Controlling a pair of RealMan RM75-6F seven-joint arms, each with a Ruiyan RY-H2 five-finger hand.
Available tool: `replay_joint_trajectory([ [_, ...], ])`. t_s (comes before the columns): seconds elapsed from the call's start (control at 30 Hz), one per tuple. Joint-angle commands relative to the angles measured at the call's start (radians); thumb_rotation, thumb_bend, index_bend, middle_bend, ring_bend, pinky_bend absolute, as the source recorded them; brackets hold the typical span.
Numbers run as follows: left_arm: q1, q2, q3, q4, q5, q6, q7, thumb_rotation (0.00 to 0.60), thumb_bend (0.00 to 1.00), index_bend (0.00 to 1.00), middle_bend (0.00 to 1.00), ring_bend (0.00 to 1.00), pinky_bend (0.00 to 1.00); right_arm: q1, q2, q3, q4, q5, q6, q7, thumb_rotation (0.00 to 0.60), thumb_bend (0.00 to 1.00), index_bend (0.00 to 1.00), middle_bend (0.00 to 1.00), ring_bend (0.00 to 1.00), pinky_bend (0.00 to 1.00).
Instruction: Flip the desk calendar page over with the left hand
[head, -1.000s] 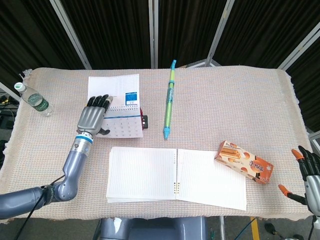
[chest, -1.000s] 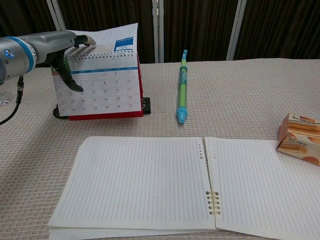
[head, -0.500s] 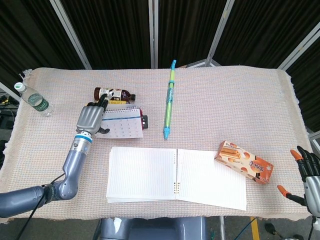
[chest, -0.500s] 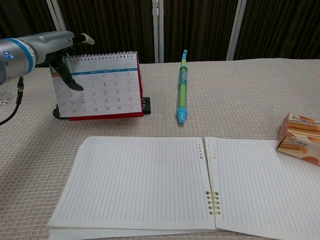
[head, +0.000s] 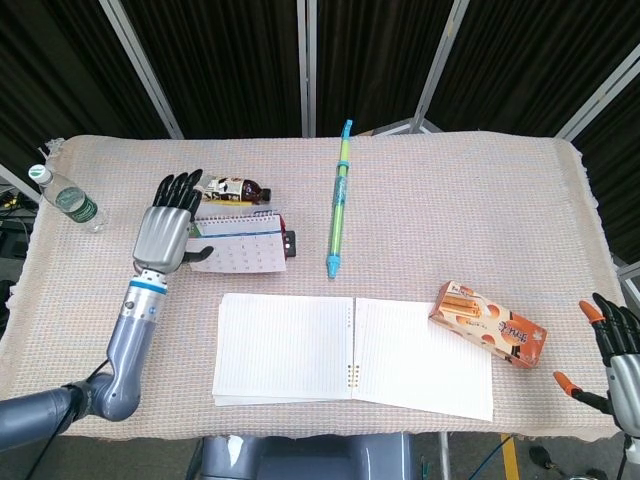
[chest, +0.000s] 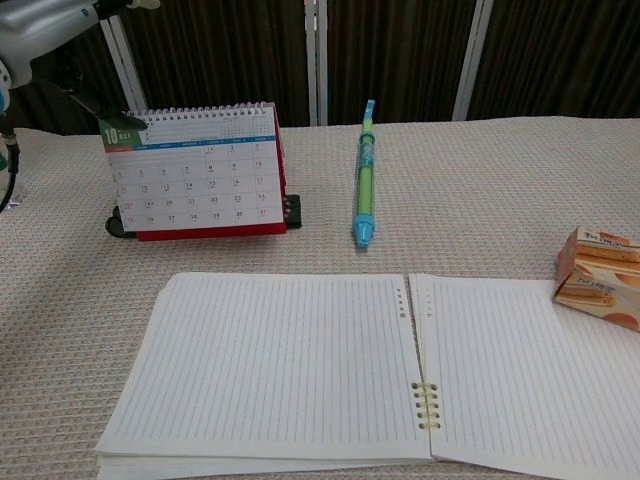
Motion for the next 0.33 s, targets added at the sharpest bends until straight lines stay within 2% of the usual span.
replay_joint_trajectory([
  [0.03, 0.125, 0.055, 0.123, -0.094, 0.141, 0.149, -0.019, 0.6, 0.08, 0.0, 0.0, 0.0, 0.0, -0.003, 0.002, 0.001, -0.001, -0.004, 0.009, -0.006, 0.6, 0.07, 0.0, 0.0, 0.0, 0.0],
  [0.2, 0.276, 0.085, 0.267, -0.132, 0.237, 0.286, -0.015, 0.6, 0.08, 0.0, 0.0, 0.0, 0.0, -0.01, 0.008, 0.002, -0.018, -0.007, 0.025, -0.022, 0.6, 0.07, 0.0, 0.0, 0.0, 0.0],
  [0.33, 0.38, 0.089, 0.344, -0.101, 0.314, 0.374, -0.098, 0.6, 0.08, 0.0, 0.0, 0.0, 0.0, -0.016, 0.016, -0.005, -0.038, -0.024, 0.037, -0.039, 0.6, 0.07, 0.0, 0.0, 0.0, 0.0],
])
